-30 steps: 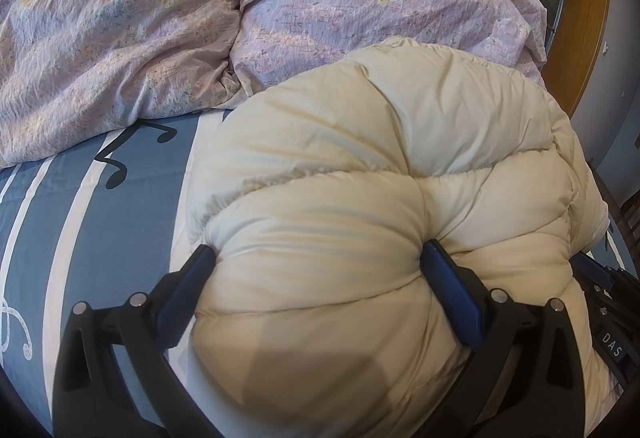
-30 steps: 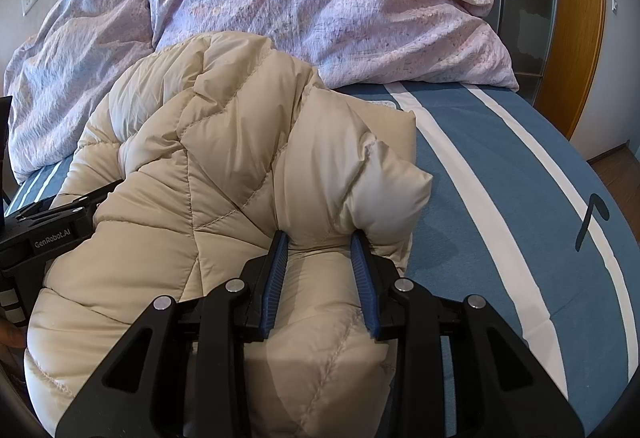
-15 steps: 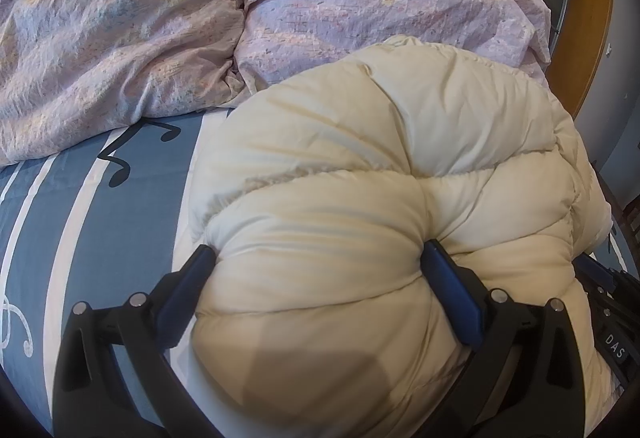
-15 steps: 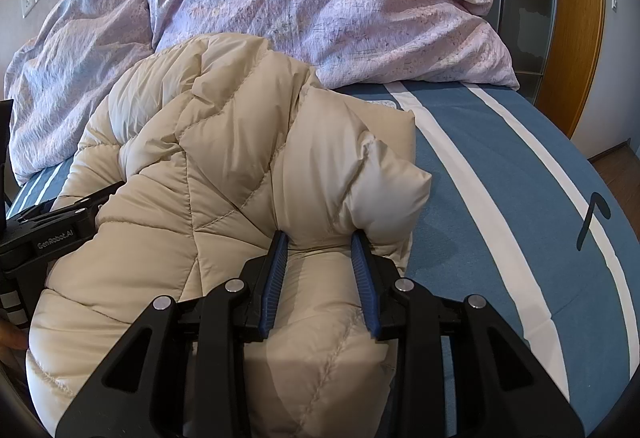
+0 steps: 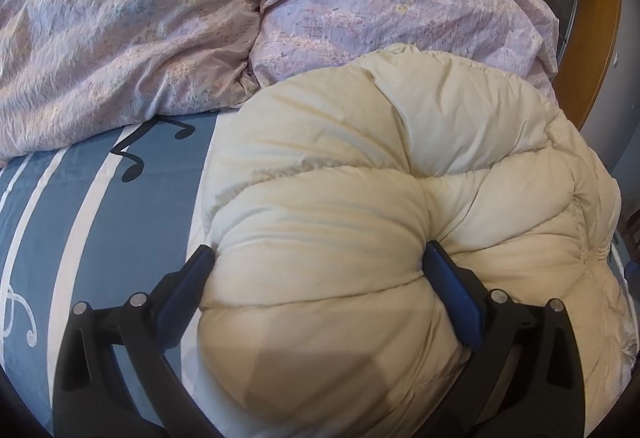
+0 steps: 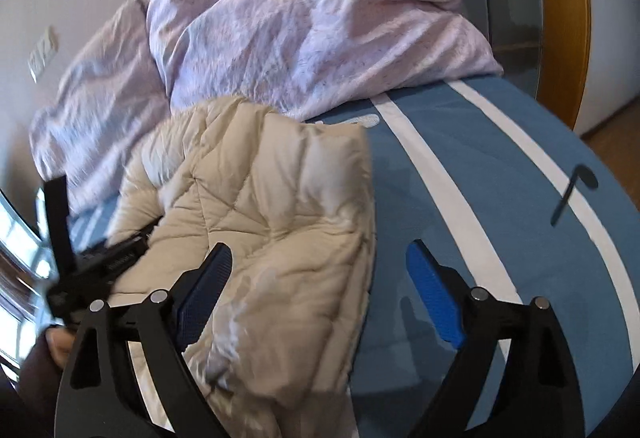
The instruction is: Fold large clothes
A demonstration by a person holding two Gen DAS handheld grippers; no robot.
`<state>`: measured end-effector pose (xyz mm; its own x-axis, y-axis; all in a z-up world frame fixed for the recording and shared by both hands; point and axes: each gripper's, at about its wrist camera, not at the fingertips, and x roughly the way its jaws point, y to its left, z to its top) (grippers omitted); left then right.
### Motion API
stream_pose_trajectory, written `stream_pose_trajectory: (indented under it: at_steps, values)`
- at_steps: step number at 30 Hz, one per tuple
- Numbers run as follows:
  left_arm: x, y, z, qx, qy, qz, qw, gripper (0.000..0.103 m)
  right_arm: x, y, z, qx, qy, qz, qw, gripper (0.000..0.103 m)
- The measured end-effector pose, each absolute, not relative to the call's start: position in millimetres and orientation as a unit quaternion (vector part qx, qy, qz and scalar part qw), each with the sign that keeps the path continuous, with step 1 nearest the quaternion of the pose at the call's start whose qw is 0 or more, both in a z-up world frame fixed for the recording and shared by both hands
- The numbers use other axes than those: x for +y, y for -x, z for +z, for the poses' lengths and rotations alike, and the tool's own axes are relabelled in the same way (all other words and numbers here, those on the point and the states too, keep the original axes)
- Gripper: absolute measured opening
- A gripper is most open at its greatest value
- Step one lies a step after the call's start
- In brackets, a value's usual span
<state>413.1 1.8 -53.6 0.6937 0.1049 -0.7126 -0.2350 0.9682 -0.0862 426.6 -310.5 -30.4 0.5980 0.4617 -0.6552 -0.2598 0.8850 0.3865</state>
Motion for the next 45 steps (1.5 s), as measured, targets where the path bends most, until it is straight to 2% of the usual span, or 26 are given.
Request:
stream_pose_trajectory:
  at_steps: [4, 11, 19, 24, 28, 30, 33, 36, 45]
  values:
    - [8.3, -400.1, -45.5, 0.374, 0.108, 0.095, 0.916, 0.101, -319.4, -442.6, -45.2, 0.455, -0.174, 0.230, 0.843, 0.093]
    - [30.2, -369.2, -28.5, 0.381, 0.173, 0.054, 0.907, 0.101, -310.9, -452.3, -72.0, 0.507, -0.228, 0.258, 0.790, 0.095]
    - [53.1, -342.1, -21.1, 0.380, 0.201, 0.026, 0.902, 0.101, -302.6, -466.9, -94.6, 0.525, -0.297, 0.307, 0.736, 0.097]
    - [52.9, -338.8, -21.0, 0.381, 0.189, 0.018, 0.905, 0.101, -290.9, -469.3, -91.5, 0.519, -0.283, 0.326, 0.738, 0.095]
    - [53.5, -338.3, -23.6, 0.384, 0.186, 0.014, 0.904, 0.101, -283.2, -472.0, -93.8, 0.522, -0.284, 0.338, 0.730, 0.083]
    - [54.9, -337.9, -24.5, 0.384, 0.188, 0.012, 0.904, 0.101, -281.1, -472.1, -92.9, 0.516, -0.287, 0.346, 0.729, 0.064]
    - [57.7, -336.9, -25.5, 0.385, 0.193, 0.007, 0.903, 0.101, -277.9, -471.3, -85.9, 0.506, -0.283, 0.355, 0.734, 0.045]
    - [59.6, -336.0, -25.0, 0.384, 0.191, 0.009, 0.903, 0.101, -269.7, -470.7, -77.7, 0.501, -0.260, 0.353, 0.746, 0.038]
    - [63.8, -333.8, -24.4, 0.385, 0.191, 0.013, 0.903, 0.101, -258.1, -471.1, -72.3, 0.499, -0.240, 0.347, 0.757, 0.032]
